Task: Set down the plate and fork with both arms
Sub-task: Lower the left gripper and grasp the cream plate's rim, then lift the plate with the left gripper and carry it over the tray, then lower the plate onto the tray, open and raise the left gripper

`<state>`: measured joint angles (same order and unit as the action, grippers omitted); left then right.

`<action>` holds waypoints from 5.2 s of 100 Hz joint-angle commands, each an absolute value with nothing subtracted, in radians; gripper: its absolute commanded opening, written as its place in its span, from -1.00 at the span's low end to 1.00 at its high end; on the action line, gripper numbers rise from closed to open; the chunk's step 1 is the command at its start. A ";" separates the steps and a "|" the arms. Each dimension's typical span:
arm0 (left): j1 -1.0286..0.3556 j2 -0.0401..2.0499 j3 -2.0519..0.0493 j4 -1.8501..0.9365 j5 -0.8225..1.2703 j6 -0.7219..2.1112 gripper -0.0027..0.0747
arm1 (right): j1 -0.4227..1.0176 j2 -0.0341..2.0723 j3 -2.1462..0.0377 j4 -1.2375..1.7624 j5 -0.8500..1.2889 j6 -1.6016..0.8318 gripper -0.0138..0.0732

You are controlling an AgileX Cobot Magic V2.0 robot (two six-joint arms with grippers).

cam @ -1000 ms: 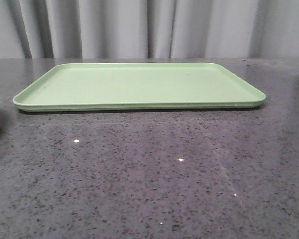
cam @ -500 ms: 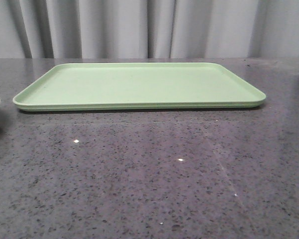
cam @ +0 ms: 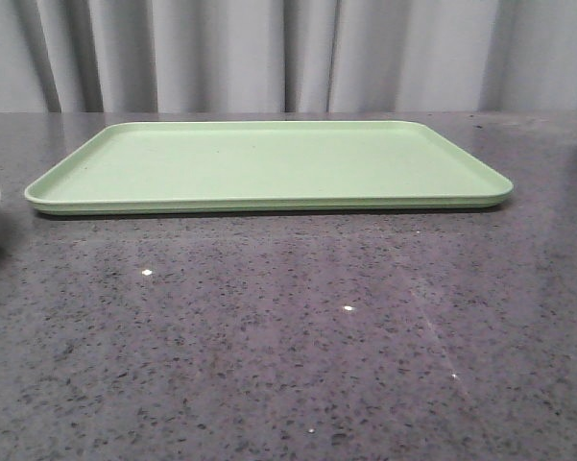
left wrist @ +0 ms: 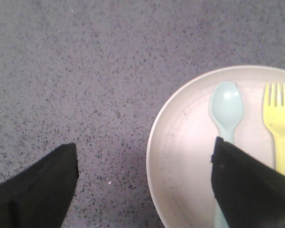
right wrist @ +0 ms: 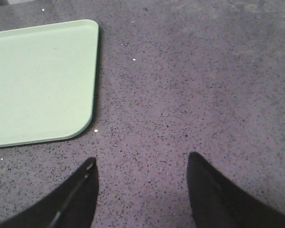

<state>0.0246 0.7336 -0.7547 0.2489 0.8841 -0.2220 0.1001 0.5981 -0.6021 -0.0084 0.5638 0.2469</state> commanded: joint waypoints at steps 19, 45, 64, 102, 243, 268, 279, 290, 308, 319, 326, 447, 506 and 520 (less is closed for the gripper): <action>0.030 0.873 -0.788 0.246 0.820 -0.238 0.53 | 0.097 0.607 -0.635 -0.018 0.520 0.244 0.30; 0.143 0.977 -0.788 0.174 0.757 -0.173 0.53 | 0.097 0.607 -0.635 -0.018 0.528 0.244 0.30; 0.232 1.046 -0.788 -0.007 0.721 -0.012 0.53 | 0.097 0.607 -0.635 -0.018 0.531 0.244 0.30; 0.259 1.156 -0.788 -0.031 0.755 0.032 0.33 | 0.097 0.607 -0.635 -0.018 0.535 0.244 0.30; 0.314 1.051 -0.890 -0.159 0.880 0.035 -0.98 | 0.097 0.607 -0.635 -0.006 0.541 0.244 0.30; 0.321 1.009 -0.986 -0.320 0.902 0.085 -0.98 | 0.097 0.607 -0.635 -0.006 0.541 0.244 0.30; 0.286 1.021 -1.028 -0.341 0.899 0.088 -0.99 | 0.097 0.607 -0.635 -0.006 0.541 0.244 0.30; 0.221 1.060 -1.051 -0.405 0.855 0.088 -0.99 | 0.097 0.607 -0.635 -0.006 0.541 0.244 0.30; 0.076 1.165 -1.099 -0.453 0.778 0.076 -0.99 | 0.097 0.607 -0.635 -0.006 0.541 0.244 0.30; -0.003 1.247 -1.137 -0.468 0.717 0.037 -0.99 | 0.097 0.607 -0.635 -0.006 0.542 0.244 0.30; -0.060 1.290 -1.151 -0.483 0.646 0.018 -0.99 | 0.097 0.607 -0.635 -0.006 0.542 0.244 0.30; -0.316 1.712 -1.336 -0.573 0.468 -0.057 -0.76 | 0.097 0.607 -0.635 -0.005 0.547 0.244 0.30; -0.305 1.651 -1.332 -0.469 0.474 -0.057 -0.28 | 0.097 0.607 -0.635 -0.006 0.533 0.244 0.30; -0.303 1.563 -1.296 -0.419 0.460 -0.057 -0.28 | 0.097 0.614 -0.653 -0.006 0.508 0.244 0.30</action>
